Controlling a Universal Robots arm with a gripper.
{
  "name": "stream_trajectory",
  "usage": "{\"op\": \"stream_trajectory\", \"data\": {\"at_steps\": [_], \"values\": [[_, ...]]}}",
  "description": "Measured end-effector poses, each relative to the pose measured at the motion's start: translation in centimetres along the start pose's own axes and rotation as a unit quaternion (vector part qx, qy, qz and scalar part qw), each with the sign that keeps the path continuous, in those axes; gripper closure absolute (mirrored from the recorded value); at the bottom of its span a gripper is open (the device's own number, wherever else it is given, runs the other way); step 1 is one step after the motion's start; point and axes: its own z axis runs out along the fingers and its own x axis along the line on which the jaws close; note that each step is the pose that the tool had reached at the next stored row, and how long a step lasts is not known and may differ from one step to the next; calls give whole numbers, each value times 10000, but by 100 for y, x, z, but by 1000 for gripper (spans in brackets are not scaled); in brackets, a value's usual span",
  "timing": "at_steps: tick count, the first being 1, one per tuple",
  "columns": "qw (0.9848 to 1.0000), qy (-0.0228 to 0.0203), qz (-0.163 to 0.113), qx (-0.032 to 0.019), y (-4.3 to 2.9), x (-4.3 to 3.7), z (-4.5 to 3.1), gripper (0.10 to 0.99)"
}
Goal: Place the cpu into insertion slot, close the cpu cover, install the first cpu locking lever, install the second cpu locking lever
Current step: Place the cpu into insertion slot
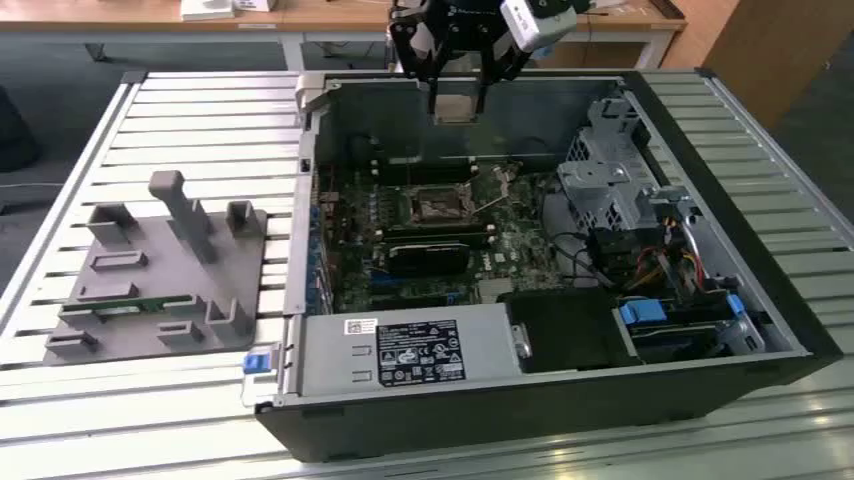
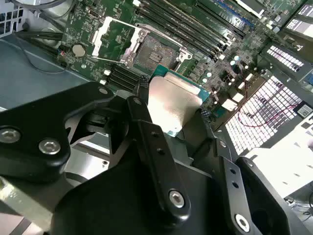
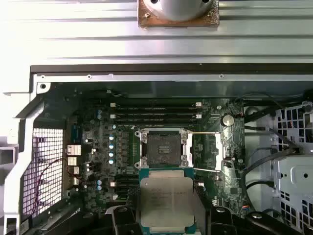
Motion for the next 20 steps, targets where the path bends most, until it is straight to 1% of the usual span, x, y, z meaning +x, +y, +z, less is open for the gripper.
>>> {"op": "stream_trajectory", "data": {"at_steps": [9, 20], "values": [[10000, -1, 9, 0, 0, 0, 0, 557], [9998, -17, 186, -3, 0, 2, 0, 557]]}}
